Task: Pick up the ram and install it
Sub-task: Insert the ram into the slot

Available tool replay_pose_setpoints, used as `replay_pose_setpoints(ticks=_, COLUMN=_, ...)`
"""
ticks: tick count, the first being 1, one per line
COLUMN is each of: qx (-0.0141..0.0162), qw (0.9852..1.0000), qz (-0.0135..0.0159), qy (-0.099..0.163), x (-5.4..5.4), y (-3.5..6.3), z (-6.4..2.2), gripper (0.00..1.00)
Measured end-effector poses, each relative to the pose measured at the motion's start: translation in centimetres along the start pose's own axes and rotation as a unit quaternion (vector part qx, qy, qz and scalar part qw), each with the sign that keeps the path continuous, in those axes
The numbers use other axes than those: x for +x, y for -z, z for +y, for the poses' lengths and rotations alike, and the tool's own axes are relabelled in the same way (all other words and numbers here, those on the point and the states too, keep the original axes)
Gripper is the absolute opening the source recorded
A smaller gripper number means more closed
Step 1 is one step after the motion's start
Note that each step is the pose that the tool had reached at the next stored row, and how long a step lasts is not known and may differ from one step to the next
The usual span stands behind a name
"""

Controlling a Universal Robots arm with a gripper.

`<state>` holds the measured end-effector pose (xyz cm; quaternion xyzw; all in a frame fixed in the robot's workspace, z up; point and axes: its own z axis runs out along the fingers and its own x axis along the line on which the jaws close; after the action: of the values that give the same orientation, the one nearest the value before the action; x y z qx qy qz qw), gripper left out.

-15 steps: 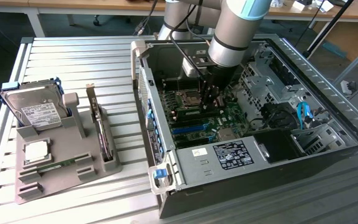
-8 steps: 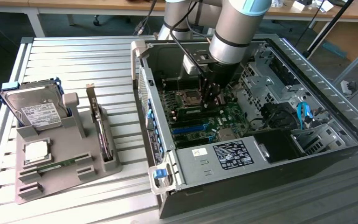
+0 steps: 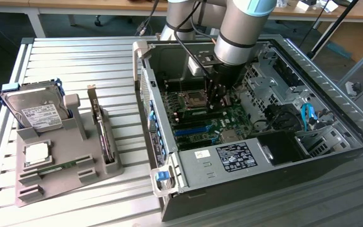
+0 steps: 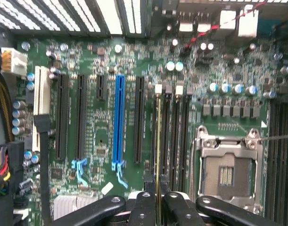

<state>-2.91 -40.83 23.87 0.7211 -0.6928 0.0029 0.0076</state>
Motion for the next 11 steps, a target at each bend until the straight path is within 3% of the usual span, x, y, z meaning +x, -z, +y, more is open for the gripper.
replay_pose_setpoints(ticks=7, qx=0.0003, qw=1.0, qz=-0.0006, qy=0.0, x=0.01, y=-0.01, z=0.07, gripper=0.14)
replay_pose_setpoints(ticks=11, qx=0.0003, qw=1.0, qz=-0.0006, qy=0.0, x=-0.02, y=-0.12, z=0.81, gripper=0.14)
